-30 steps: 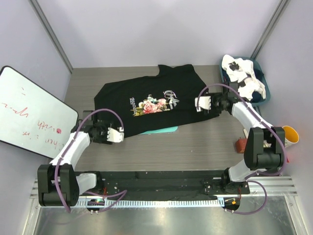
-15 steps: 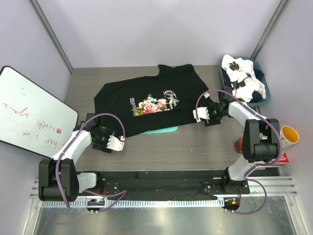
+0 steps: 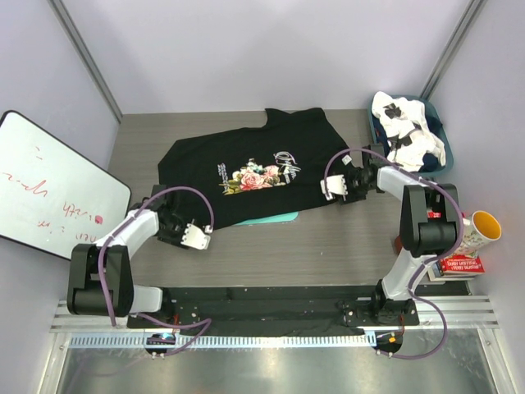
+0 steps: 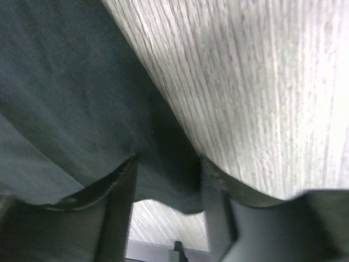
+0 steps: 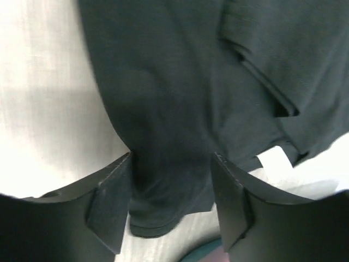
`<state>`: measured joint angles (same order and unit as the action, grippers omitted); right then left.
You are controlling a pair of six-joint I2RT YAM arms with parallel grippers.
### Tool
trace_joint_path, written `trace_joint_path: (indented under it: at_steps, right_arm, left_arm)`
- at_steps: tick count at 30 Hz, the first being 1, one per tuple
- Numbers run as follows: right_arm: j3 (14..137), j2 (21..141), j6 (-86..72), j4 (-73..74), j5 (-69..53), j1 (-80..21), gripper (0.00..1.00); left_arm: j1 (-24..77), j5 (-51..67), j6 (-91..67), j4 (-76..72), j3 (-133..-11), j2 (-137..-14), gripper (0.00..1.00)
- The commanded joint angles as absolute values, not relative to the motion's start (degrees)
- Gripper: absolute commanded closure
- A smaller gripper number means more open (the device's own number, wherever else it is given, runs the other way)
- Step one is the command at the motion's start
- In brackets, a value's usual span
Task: Fold and stack the t-shirts
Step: Fold the flattened tshirt in 1/3 of the way
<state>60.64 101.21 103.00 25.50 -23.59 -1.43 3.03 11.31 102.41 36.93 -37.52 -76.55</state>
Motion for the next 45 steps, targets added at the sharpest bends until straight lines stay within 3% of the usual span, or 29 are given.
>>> trace_joint_path:
  at_steps: [1,4,9,15,22,34,37,38,41,45]
  right_arm:
    - [62.0,105.1,102.0,22.2,-21.9,-1.8,0.42]
    - [62.2,105.6,101.8,22.1,-21.3,-1.8,0.56]
    - [61.9,105.0,102.3,22.9,-20.5,-1.8,0.81]
    - [62.1,102.8,104.0,27.7,-19.3,-1.7,0.95]
    - [60.1,97.0,110.3,40.0,-17.5,-1.7,0.99]
    - [52.7,83.9,118.7,59.6,-15.5,-1.6,0.99]
    - [50.5,81.2,120.4,61.5,-15.3,-1.6,0.61]
    - [50.5,80.7,120.8,62.5,-15.6,-1.7,0.47]
    - [52.2,79.8,120.5,62.8,-18.1,-1.6,0.33]
    - [57.2,82.0,118.2,60.5,-23.3,-1.8,0.29]
  left_arm:
    - [4.2,10.1,100.8,35.8,-38.1,-80.7,0.61]
    - [5.3,8.7,98.4,36.2,-39.3,-81.9,0.74]
    - [5.7,8.3,97.0,42.4,-42.2,-81.8,0.86]
    - [5.7,7.8,96.5,53.6,-45.6,-81.1,0.95]
    - [5.7,4.8,102.1,61.0,-41.6,-75.5,0.99]
    - [5.7,4.0,109.9,69.3,-38.6,-72.7,0.98]
    - [5.7,5.1,111.2,70.6,-38.8,-70.8,0.75]
    - [5.8,5.4,111.1,70.3,-38.9,-70.3,0.58]
    - [5.7,6.4,109.3,70.1,-42.0,-70.0,0.44]
    - [5.6,7.9,103.0,63.7,-49.1,-72.1,0.37]
